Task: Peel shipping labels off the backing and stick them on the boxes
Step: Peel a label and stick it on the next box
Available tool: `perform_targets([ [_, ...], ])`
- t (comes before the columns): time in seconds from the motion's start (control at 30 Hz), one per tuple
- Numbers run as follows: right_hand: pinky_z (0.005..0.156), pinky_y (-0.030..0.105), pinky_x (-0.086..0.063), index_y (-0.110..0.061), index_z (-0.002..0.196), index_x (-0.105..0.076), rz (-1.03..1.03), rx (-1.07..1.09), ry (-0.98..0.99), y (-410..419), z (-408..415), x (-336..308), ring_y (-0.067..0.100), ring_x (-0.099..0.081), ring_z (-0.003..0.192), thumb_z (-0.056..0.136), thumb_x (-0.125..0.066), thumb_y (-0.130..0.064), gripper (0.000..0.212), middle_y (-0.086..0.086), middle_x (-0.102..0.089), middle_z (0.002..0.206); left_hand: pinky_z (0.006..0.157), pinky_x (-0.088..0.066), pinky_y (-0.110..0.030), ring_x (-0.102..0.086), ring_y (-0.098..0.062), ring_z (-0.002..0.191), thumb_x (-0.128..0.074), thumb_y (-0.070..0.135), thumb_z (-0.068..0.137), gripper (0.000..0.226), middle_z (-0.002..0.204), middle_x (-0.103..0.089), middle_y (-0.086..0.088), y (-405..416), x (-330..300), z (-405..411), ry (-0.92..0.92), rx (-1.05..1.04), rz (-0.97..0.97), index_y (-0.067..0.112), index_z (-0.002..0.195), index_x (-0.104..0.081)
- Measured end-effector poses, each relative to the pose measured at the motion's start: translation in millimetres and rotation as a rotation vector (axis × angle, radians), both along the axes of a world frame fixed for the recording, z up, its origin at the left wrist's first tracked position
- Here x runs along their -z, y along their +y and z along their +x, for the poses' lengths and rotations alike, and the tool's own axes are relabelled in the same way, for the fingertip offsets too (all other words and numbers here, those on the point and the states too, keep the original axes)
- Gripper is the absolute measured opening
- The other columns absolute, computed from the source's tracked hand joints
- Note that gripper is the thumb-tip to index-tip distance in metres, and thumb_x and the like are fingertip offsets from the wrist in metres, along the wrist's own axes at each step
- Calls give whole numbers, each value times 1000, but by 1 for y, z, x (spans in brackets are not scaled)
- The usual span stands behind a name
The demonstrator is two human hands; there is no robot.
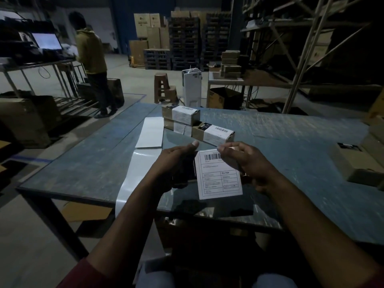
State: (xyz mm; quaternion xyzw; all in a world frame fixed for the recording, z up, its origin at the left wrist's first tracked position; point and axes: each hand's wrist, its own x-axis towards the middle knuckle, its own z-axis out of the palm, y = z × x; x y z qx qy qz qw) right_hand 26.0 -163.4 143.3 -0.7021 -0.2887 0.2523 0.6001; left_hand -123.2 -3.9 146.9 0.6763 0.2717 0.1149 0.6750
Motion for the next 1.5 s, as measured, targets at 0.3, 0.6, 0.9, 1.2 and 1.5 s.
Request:
perform_targets([
  [0.3, 64, 33, -61, -19, 123, -68, 0, -120, 96, -9, 11, 9, 23, -79, 91, 62, -94, -24, 67, 9, -80, 108, 87, -61, -53, -78, -25, 92, -98, 38, 59, 98, 106, -79, -5, 6, 5, 0, 11, -45, 36, 26, 144, -50],
  [0.6, 96, 54, -57, -9, 130, -68, 95, -73, 265, -2, 20, 15, 36, -75, 109, 84, -81, -22, 49, 14, -79, 115, 77, -64, -52, -77, -31, 98, -97, 19, 67, 84, 109, -78, -6, 14, 12, 1, -184, -139, -52, 31, 138, -55],
  [0.9, 73, 44, -62, -13, 127, -67, 57, -98, 209, -1, 13, 15, 37, -75, 103, 73, -87, -36, 62, 15, -79, 112, 54, -53, -32, -76, -29, 81, -104, 33, 54, 86, 115, -75, -15, 6, 22, 5, -150, -146, -21, 27, 128, -60],
  [1.2, 64, 38, -61, -14, 124, -69, 32, -145, 205, -7, 5, 15, 26, -77, 89, 73, -86, -31, 56, 10, -80, 110, 69, -58, -39, -79, -30, 90, -105, 26, 54, 87, 104, -79, -12, 10, 21, -2, -72, -53, 59, 18, 126, -56],
  [1.5, 60, 37, -60, -50, 142, -51, -33, -158, 164, -6, -3, 18, 24, -75, 96, 85, -79, -44, 64, 6, -61, 136, 89, -58, -58, -76, -38, 100, -95, 35, 71, 33, 97, -80, -14, 10, 7, -9, 48, 90, 127, 19, 98, -82],
])
